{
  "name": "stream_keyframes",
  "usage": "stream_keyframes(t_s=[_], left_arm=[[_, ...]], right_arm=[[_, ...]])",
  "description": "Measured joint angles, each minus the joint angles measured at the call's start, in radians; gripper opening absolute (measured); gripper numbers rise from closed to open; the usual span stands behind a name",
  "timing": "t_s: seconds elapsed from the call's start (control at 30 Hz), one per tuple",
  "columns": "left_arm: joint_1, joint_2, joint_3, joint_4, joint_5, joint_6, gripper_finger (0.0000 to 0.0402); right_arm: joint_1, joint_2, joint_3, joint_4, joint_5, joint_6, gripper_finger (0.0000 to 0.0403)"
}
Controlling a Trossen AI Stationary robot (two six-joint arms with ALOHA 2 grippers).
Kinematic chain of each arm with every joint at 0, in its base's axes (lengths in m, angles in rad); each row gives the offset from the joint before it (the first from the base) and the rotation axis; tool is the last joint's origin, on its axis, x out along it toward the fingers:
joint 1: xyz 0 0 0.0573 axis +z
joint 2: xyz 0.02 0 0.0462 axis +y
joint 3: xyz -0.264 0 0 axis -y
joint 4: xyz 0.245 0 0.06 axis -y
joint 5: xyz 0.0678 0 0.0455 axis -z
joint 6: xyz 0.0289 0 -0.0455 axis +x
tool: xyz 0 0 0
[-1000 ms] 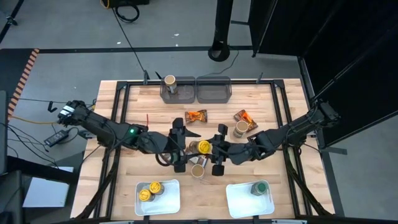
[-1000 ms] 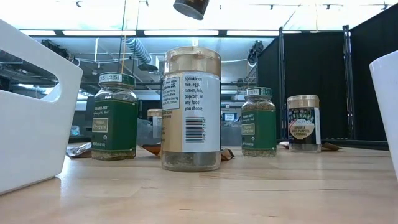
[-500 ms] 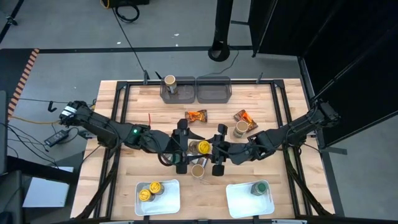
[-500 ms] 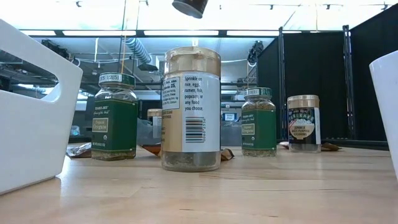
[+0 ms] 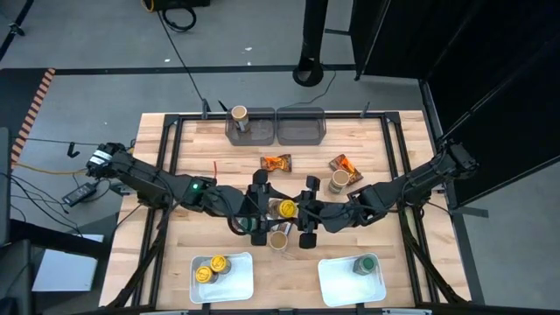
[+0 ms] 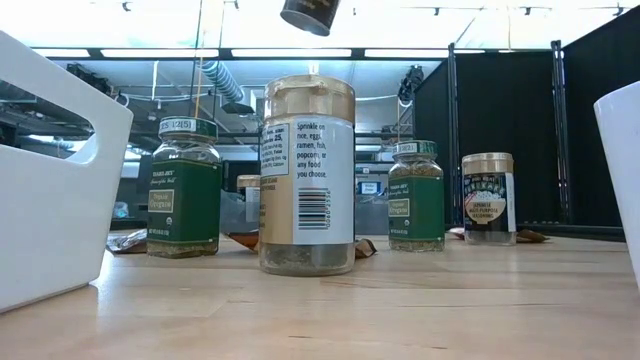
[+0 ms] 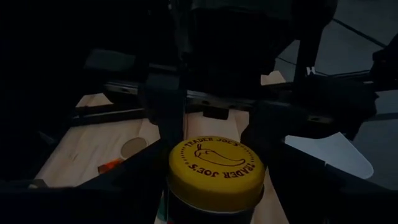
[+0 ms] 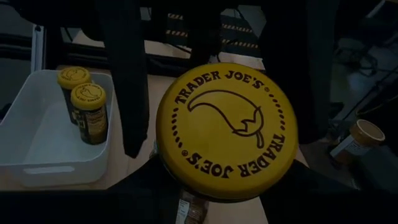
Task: Sort spices by type
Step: Put the yellow seasoning bottle into the left white bin
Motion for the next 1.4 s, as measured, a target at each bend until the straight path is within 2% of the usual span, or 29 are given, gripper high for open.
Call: stream_keyframes(t_s=[0.13,0.43,0.63,1.03,1.4], left_arm=[[0.000,0.001,0.000,0.004,0.000,0.007,0.0264],[0.000,0.001,0.000,0.002,-0.008,0.012,0.0215],[0.000,0.001,0.000,0.001,-0.013,0.012,0.0213],[-0.001,0.001,0.000,0.000,-0.036,0.008,0.0210],[-0.002,-0.021,-0.002,-0.019,-0.053,0.009,0.0210]], right_arm=[[0.000,0.000,0.000,0.000,0.001,0.000,0.0180],[0.000,0.000,0.000,-0.005,0.002,-0.007,0.0181],[-0.003,0.000,0.000,-0.004,0.002,-0.019,0.0185],[-0.004,0.000,0.000,-0.006,0.008,-0.019,0.0219],[-0.003,-0.002,0.002,-0.215,-0.025,0.115,0.0225]])
